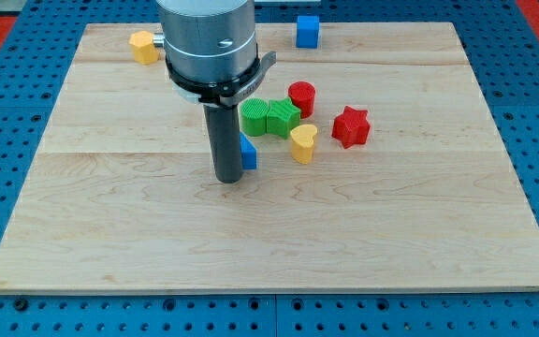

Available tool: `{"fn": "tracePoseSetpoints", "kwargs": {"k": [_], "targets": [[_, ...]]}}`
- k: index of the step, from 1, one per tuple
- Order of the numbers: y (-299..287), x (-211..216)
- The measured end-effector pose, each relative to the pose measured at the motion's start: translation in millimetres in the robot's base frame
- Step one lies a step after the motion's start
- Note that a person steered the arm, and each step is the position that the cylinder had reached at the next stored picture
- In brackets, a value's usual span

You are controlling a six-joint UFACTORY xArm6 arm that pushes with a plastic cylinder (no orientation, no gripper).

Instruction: Move your arm to the bottom center

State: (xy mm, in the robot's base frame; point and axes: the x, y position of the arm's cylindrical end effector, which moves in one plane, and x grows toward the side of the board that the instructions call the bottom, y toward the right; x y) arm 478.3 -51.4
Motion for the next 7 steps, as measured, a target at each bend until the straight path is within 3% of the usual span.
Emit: {"fn": "tracePoseSetpoints", "kwargs": {"k": [2, 3, 6, 7], "targets": [[-0.3, 1.1], [16.7, 55.4], [16.8, 79.3], [63.8, 92.5]]}}
